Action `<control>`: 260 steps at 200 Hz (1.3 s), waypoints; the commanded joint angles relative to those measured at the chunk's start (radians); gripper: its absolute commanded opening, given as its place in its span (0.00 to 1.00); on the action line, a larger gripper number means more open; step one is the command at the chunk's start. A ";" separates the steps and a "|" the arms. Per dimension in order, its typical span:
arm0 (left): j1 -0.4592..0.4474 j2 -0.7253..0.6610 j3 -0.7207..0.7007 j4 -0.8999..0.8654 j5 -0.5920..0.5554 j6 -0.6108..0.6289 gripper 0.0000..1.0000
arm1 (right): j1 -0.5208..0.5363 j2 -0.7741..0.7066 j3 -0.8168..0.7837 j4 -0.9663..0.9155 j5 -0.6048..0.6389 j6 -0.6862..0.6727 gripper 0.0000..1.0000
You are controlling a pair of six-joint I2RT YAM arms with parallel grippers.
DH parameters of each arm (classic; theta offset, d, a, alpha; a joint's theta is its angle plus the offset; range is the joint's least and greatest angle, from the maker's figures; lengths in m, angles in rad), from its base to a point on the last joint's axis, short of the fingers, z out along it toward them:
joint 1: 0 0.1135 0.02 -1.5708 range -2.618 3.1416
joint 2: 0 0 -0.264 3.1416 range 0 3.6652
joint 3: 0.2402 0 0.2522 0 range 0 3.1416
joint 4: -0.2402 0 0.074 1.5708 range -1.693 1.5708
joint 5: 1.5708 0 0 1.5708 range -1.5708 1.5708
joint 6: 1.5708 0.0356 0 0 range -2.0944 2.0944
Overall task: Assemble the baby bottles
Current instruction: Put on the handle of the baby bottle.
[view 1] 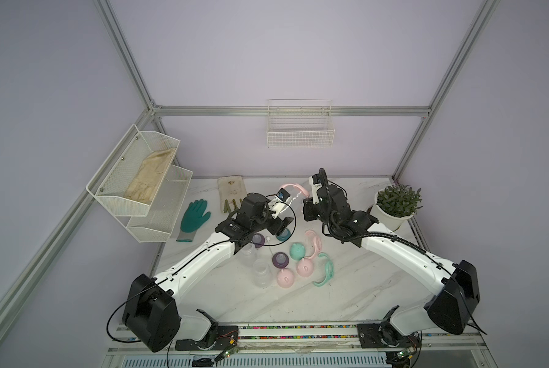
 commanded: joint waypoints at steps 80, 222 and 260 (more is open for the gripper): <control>-0.001 0.007 0.076 0.138 0.026 -0.117 0.00 | 0.061 0.060 0.014 -0.022 0.024 -0.002 0.00; -0.001 0.014 0.138 0.027 0.125 -0.102 0.00 | 0.106 -0.097 -0.160 0.080 0.173 -0.401 0.00; -0.001 -0.016 0.135 0.017 0.236 -0.094 0.00 | 0.108 -0.072 -0.157 0.086 0.220 -0.377 0.00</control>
